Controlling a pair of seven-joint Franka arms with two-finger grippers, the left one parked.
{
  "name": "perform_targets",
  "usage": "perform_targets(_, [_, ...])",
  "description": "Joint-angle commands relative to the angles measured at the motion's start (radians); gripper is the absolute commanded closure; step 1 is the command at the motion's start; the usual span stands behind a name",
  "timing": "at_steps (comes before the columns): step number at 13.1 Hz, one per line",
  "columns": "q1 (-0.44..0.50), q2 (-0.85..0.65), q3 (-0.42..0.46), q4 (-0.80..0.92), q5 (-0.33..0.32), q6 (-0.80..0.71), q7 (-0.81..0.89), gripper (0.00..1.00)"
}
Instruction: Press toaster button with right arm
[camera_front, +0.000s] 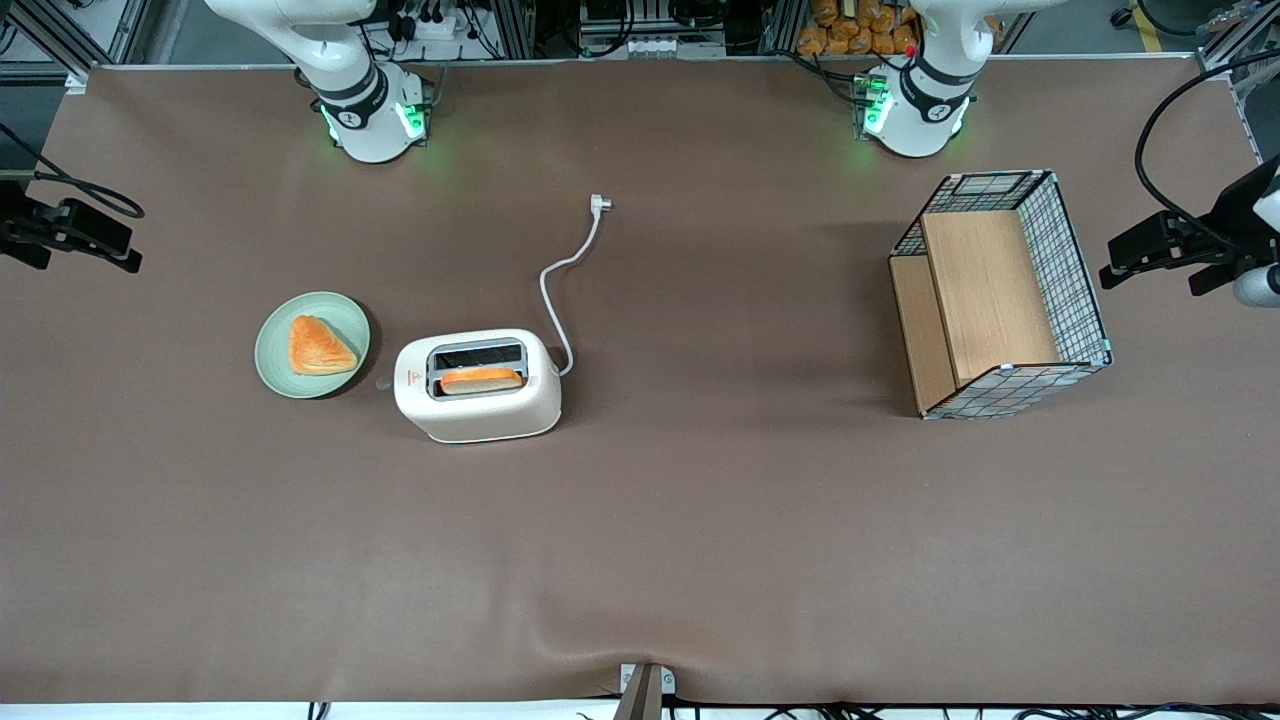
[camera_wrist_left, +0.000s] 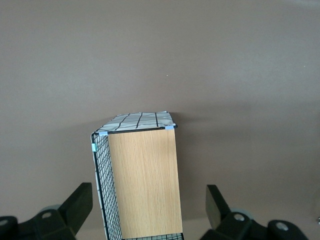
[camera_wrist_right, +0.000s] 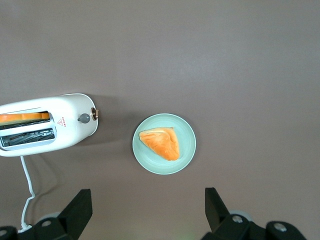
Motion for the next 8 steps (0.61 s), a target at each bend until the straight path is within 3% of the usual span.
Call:
perform_targets(1, [-0.006,-0.003,0.005,0.002,-0.009,0.0,-0.014,0.0])
perform_targets(8, [-0.006,-0.003,0.003,0.001,-0.002,-0.001,-0.014,0.0])
